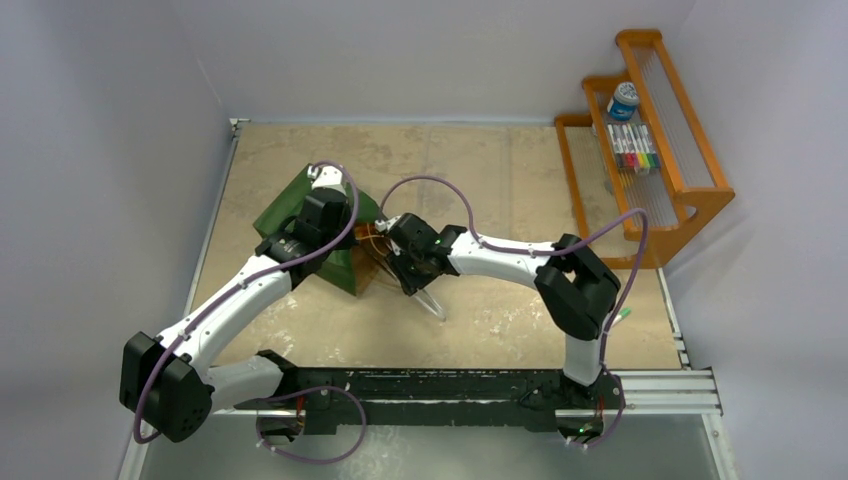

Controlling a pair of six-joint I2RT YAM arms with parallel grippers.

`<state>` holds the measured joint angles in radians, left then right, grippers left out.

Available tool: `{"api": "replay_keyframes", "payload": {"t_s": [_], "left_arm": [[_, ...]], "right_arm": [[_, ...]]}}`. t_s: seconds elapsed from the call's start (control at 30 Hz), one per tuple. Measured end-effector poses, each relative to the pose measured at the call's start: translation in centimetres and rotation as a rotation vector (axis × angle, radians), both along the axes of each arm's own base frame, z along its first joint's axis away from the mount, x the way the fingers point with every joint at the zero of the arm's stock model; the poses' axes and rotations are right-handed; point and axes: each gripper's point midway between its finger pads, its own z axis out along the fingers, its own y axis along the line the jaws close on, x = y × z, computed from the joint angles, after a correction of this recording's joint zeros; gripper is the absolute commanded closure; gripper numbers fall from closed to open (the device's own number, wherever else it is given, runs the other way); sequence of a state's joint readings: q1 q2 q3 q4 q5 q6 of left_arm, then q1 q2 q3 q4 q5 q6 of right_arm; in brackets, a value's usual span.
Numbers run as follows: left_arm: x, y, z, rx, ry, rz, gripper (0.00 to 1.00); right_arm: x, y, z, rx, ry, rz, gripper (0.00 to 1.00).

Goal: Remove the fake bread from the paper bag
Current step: Take out the fake bread from the paper bag.

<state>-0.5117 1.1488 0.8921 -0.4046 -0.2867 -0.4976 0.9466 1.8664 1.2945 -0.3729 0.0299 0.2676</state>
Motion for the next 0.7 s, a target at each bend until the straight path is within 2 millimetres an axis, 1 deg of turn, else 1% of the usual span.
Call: {"api": "replay_keyframes", "payload": {"t_s": [0.2, 0.4, 0.53, 0.7], "left_arm": [[0.0, 0.0, 0.0, 0.001, 0.000, 0.000, 1.00], [0.0, 0.0, 0.0, 0.001, 0.001, 0.000, 1.00], [0.0, 0.0, 0.0, 0.001, 0.002, -0.001, 1.00], [0.0, -0.1, 0.0, -0.001, 0.002, -0.003, 1.00]], "right_arm": [[-0.2, -0.5, -0.4, -0.018, 0.012, -0.004, 0.56], [-0.8, -1.5, -0.7, -0.035, 0.025, -0.015, 0.56], [-1.0, -1.8, -0.2, -0.032, 0.025, -0.019, 0.56], [-0.6, -1.8, 0.2, -0.030, 0.022, -0.022, 0.56]]}}
